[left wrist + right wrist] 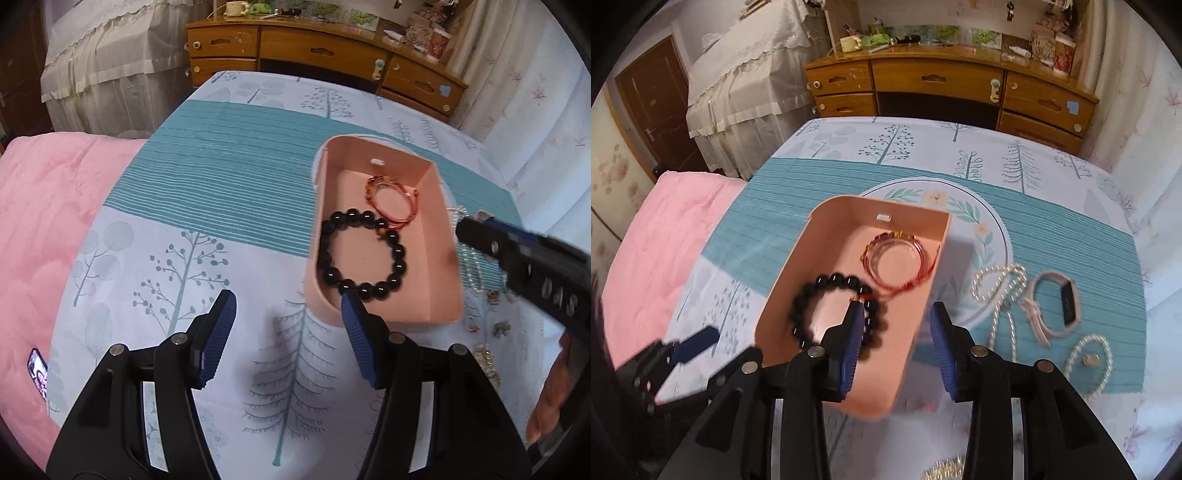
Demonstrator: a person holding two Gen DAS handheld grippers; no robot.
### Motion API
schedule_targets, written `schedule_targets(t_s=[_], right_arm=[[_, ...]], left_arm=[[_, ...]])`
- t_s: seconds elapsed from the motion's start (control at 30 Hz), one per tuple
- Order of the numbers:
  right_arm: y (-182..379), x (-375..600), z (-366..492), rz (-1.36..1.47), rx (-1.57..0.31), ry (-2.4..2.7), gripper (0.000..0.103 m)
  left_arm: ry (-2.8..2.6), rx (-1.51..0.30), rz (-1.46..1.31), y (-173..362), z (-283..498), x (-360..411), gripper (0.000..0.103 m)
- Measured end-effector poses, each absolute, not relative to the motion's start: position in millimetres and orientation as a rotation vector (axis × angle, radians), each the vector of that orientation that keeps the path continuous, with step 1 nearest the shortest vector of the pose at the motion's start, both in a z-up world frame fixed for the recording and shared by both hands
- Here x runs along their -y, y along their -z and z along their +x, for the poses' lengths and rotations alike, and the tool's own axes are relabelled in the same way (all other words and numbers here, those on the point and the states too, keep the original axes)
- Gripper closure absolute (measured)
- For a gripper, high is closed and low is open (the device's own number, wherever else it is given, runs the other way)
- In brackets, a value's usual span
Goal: Organize jewelry
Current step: 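Withdraw both tools from the tray back toward the remaining jewelry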
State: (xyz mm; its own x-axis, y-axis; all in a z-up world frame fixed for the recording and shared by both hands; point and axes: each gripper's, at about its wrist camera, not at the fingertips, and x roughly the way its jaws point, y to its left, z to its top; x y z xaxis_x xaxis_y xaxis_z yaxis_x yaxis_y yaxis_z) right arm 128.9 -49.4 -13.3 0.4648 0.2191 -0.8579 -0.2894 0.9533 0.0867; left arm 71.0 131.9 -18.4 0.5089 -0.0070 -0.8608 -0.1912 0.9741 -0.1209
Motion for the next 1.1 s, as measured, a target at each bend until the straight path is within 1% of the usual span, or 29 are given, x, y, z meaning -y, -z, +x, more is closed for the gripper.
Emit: schedule_targets(t_s=[0.23,0.5,0.8,1.1], right_arm=[[0.4,76.9,79.3,-0.047,-1.024,-0.324,0.065],[-4.8,115.8,43.3,-0.024,-0.995,-0.283,0.065],[9.2,158.2,12.4,-0.004,-1.012,-0.231,0.065],[30.2,191.9,-10.3,-0.013,-1.043,-0.193,0.065]], left_arm=[[-0.099,-0.977,-0.174,-0.3,56.6,-116.9,0.046],[-0.053,-0.964,-0.121,-7.5,44.5,-86.3,0.046],[0.023,-1.012,-0.076,6.7,29.9,-50.8,0.046],[0.099,-1.077,-0.024,33.5,22.4,-19.2,0.046]])
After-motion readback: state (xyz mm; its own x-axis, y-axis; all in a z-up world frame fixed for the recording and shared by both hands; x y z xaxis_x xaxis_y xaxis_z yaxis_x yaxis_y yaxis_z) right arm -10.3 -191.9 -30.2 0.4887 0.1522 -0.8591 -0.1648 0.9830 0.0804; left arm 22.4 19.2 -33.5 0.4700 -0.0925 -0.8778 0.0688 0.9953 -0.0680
